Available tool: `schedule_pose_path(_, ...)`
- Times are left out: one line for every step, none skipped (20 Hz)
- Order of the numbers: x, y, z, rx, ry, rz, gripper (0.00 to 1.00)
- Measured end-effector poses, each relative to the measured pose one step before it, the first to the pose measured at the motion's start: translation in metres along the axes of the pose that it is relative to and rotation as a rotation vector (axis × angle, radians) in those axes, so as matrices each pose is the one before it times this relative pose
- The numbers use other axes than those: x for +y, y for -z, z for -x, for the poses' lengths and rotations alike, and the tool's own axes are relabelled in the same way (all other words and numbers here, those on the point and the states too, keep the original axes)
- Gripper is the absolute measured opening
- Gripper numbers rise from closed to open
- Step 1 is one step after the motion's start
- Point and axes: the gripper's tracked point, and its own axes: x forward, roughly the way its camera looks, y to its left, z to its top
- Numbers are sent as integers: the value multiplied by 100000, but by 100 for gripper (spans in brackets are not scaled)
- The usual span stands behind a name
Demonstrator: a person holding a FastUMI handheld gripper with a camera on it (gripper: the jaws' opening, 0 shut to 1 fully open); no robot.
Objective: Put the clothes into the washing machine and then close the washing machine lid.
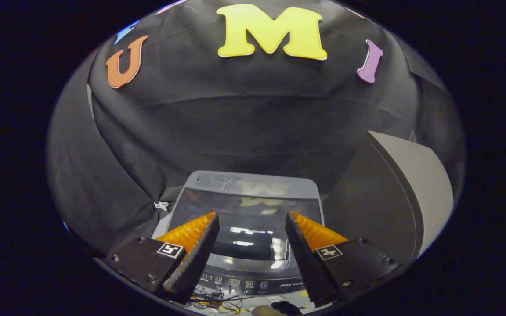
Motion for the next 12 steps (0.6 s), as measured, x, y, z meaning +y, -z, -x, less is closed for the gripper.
schedule_pose_path(-59, 330, -18, 582, -18, -149, 95)
schedule_pose_path(-76, 267, 150, 525, -96, -263, 95)
schedule_pose_path(9, 109, 115, 291, -14, -269, 95)
schedule_pose_path(-19, 50, 188, 81, -27, -103, 95)
schedule_pose_path(-149, -69, 68, -236, 234, 45, 95)
schedule_pose_path(-76, -52, 71, -171, 39, -67, 95)
schedule_pose_path(-99, -55, 139, -146, 116, -207, 95)
schedule_pose_path(-68, -40, 214, -156, -120, -489, 95)
schedule_pose_path(-27, -85, 269, -429, -686, -755, 95)
schedule_pose_path(-24, -75, 451, -777, -552, -262, 95)
schedule_pose_path(-206, -134, 684, -1331, -154, 494, 95)
schedule_pose_path(-194, -195, 1135, -2209, -846, -125, 95)
